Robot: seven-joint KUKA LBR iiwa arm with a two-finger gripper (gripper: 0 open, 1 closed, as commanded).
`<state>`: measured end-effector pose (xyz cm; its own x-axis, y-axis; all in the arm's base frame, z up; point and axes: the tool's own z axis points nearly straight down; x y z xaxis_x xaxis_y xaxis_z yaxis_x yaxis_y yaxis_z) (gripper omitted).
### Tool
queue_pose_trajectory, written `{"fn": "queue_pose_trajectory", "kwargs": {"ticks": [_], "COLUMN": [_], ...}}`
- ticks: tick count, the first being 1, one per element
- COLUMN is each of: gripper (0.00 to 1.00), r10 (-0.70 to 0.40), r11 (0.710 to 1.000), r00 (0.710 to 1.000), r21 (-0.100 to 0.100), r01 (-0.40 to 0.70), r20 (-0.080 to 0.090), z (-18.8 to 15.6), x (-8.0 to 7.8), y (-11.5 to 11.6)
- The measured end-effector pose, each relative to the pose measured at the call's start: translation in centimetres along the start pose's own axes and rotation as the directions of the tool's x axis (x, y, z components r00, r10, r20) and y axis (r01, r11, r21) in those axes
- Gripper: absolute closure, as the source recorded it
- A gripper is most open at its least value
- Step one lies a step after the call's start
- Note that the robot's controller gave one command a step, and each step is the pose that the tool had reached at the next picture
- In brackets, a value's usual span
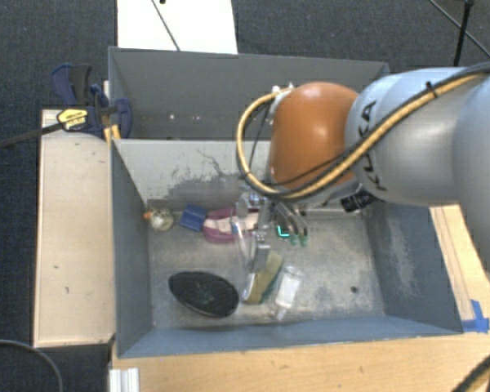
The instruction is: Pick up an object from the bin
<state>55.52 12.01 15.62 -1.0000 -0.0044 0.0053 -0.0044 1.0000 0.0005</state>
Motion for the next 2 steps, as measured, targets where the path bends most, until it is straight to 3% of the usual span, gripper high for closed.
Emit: {"fn": "queue_pose_trajectory", "kwargs": {"ticks": [1, 2], "gripper": [0.0, 0.0], "r10": [-0.108, -0.114], "r11": [0.994, 0.993], "r00": [0.994, 0.993], "r21": [0.001, -0.001], "r01": [0.108, 0.114], "r20": [-0.004, 0.012], "z": [5.8, 8.7], "x": [7.7, 7.3], "y": [2.0, 4.4]}}
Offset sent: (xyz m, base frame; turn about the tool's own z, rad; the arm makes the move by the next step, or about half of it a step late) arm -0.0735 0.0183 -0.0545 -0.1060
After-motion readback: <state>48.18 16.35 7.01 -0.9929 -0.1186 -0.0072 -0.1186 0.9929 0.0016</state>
